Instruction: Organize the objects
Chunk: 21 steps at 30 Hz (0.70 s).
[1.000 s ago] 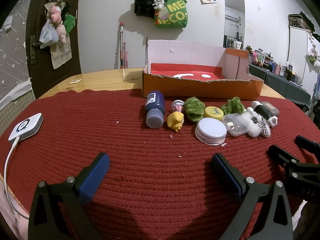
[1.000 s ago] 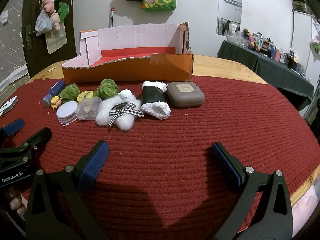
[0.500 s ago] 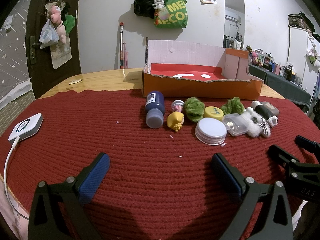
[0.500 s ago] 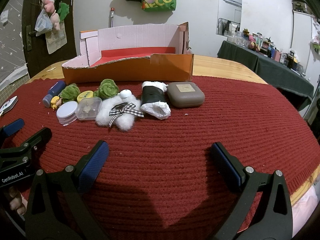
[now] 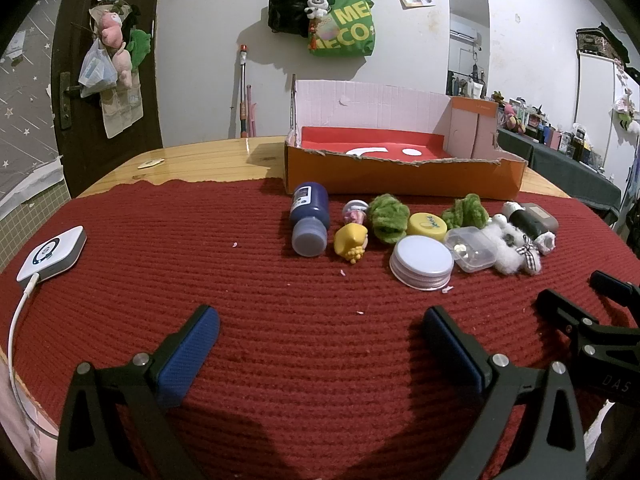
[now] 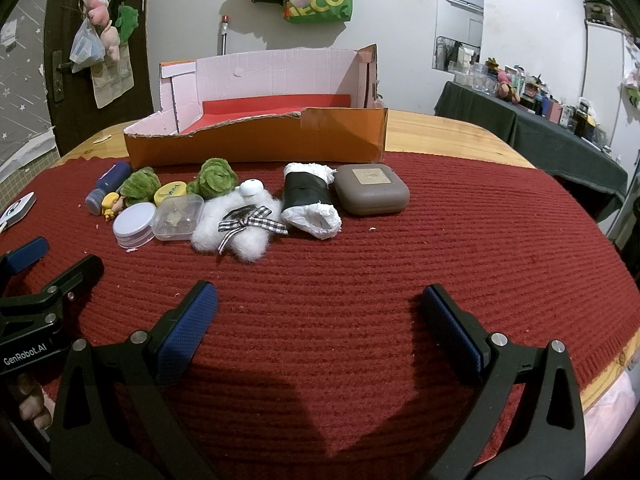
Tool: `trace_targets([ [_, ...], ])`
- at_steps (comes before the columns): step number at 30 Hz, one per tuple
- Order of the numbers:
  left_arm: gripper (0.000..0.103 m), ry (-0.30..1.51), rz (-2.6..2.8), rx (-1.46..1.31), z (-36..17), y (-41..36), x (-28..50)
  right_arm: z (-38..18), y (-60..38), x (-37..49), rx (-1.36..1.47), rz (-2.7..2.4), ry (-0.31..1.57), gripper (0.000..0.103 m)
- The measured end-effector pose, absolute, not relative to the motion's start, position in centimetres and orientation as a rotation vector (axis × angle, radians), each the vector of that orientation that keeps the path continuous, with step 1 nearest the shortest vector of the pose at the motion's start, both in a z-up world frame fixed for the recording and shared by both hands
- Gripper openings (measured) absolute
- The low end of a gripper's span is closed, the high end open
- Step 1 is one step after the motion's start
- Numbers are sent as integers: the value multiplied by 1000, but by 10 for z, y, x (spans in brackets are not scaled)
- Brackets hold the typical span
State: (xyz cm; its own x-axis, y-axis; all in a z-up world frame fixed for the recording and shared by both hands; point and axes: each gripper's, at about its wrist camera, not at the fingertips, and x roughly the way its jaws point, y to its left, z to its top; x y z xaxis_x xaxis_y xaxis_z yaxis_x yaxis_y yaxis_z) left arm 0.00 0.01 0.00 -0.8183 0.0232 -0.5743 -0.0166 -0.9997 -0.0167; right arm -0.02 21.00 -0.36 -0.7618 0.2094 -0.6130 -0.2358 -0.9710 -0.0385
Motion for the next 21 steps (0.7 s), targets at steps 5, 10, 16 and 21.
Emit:
trace_targets([
  [5, 103, -18, 2976, -941, 0, 0, 0, -4, 210, 0, -950, 2743, 62, 103],
  [10, 103, -6, 2974, -958, 1, 0, -1, -1, 209, 2, -968, 2743, 68, 103],
  [16, 103, -16, 2959, -990, 6, -3, 1, 7, 211, 1, -966, 2745, 90, 103],
  [21, 103, -34, 2929, -1002, 12, -3, -2, 12, 215, 3, -941, 2743, 76, 103],
])
